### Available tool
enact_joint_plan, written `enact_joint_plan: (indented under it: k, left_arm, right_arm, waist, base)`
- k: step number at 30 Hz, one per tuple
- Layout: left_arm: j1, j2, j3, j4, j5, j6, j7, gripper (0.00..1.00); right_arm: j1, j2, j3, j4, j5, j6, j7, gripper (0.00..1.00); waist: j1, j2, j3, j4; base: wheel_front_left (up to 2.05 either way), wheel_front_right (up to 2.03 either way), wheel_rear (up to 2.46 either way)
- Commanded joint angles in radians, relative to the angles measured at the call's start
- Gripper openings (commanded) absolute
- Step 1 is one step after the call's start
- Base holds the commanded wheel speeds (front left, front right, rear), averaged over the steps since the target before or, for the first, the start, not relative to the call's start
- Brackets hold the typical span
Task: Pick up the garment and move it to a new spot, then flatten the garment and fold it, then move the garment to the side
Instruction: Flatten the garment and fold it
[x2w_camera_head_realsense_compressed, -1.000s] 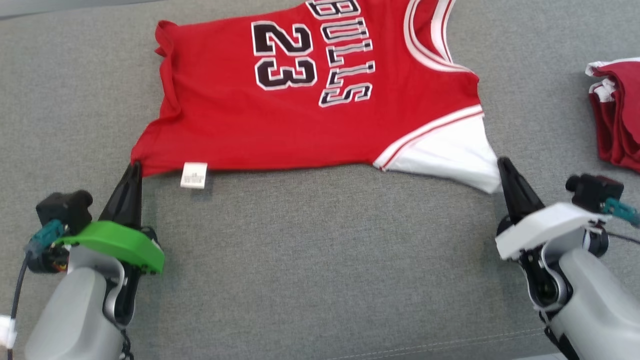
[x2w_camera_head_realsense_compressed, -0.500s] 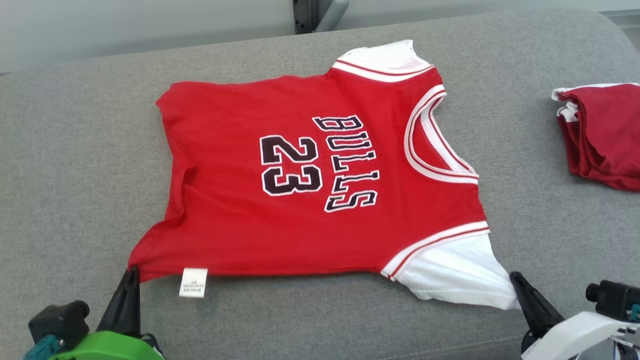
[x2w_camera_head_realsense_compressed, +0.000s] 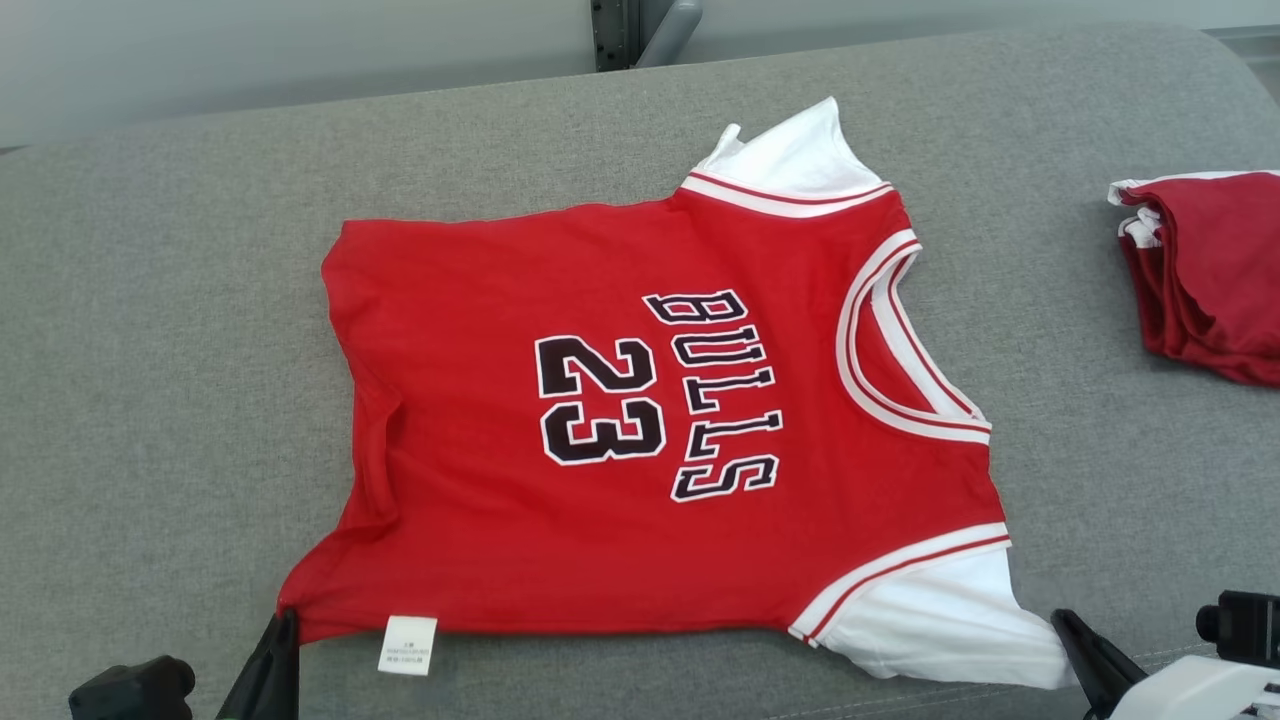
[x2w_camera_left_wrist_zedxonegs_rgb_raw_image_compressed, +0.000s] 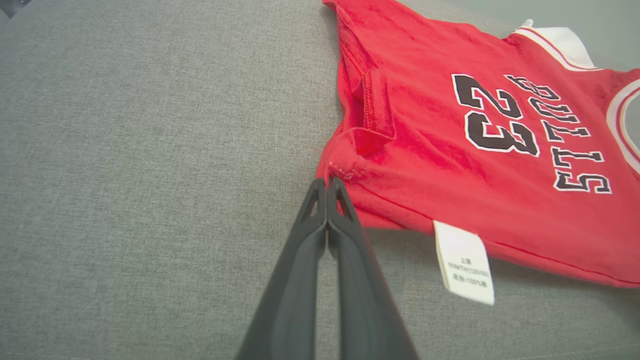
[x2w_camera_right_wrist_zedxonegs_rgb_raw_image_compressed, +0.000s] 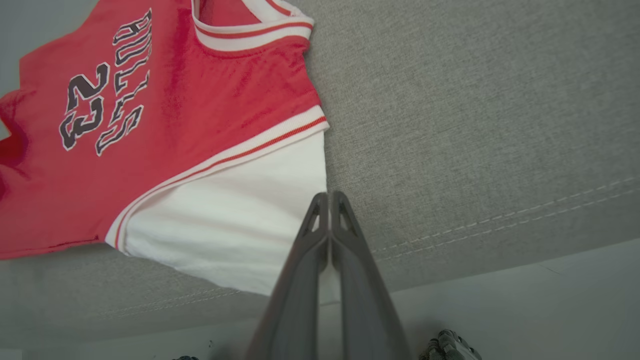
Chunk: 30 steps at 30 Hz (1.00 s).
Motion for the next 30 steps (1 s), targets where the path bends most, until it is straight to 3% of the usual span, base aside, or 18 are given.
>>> enact_joint_plan:
  k: [1, 6, 16, 23, 30]
  left_arm:
    - [-0.029, 0.011, -0.006, -0.005, 0.016, -0.003, 0.011, 0.0]
    - [-0.094, 0.029, -0.016, -0.007, 0.023, -0.021, 0.039, 0.0]
    - [-0.279, 0.066, -0.027, 0.044, 0.023, -0.062, 0.112, 0.0]
    - [-0.357, 0.048, -0.027, 0.107, 0.007, -0.078, 0.112, 0.0]
    - [-0.382, 0.024, -0.042, 0.184, -0.009, -0.102, 0.1, 0.0]
  right_arm:
    - [-0.029, 0.01, -0.008, -0.017, -0.016, -0.001, 0.025, 0.0]
    - [-0.102, 0.019, -0.01, -0.033, -0.02, 0.0, 0.093, 0.0]
    - [-0.372, -0.033, 0.019, 0.008, -0.053, 0.0, 0.178, 0.0]
    - [-0.559, -0.051, 0.049, 0.129, -0.048, 0.0, 0.149, 0.0]
    - [-0.647, -0.074, 0.088, 0.246, -0.032, 0.0, 0.055, 0.0]
  waist:
    - [0.0001, 0.0, 0.004, 0.001]
    - [0.0001, 0.0, 0.025, -0.001]
    - [0.0001, 0.0, 0.111, -0.005]
    - [0.0001, 0.0, 0.201, 0.012]
    - [0.0001, 0.0, 0.232, 0.023]
  base:
    - [0.0, 0.0, 0.0]
    - [0.0, 0.0, 0.0]
    - [0.0, 0.0, 0.0]
    - [0.0, 0.0, 0.0]
    - [0.0, 0.0, 0.0]
